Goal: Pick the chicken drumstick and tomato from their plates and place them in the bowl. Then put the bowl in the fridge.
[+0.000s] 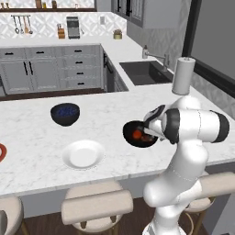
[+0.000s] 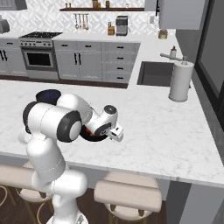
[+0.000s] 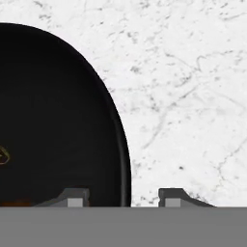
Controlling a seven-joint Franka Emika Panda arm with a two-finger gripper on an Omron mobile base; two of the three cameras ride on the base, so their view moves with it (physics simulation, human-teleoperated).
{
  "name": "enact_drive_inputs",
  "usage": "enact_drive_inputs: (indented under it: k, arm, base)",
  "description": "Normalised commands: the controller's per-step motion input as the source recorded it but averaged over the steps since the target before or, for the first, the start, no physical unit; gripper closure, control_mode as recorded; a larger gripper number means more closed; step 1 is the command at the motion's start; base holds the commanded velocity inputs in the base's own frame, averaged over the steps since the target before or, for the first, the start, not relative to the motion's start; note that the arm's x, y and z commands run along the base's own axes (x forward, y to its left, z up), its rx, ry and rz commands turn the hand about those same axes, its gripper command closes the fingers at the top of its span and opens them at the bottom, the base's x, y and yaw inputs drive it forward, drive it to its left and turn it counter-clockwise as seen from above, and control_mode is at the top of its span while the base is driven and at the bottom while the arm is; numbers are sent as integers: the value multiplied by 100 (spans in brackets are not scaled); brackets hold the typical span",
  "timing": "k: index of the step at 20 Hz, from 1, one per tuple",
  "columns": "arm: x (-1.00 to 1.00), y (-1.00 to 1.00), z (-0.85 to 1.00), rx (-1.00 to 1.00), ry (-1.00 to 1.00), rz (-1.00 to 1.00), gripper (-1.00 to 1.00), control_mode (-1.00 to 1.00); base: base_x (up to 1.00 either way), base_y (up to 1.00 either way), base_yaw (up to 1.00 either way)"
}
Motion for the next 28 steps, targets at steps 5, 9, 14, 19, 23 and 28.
enact_drive_inputs:
  k: [5,9,14,19,23,28]
  arm:
    - [9,28,-14,0,0,-1,100,-100]
    - [-39,2,7,0,0,-24,100,-100]
    - [-69,0,48,0,0,-39,100,-100]
    - [-63,0,79,2,-3,-51,100,-100]
    - [-46,11,96,11,-1,-53,100,-100]
    - [-65,0,99,30,0,-35,100,-100]
  base:
    - [0,0,0]
    - [0,0,0]
    - [0,0,0]
    - [0,0,0]
    - [0,0,0]
    - [0,0,0]
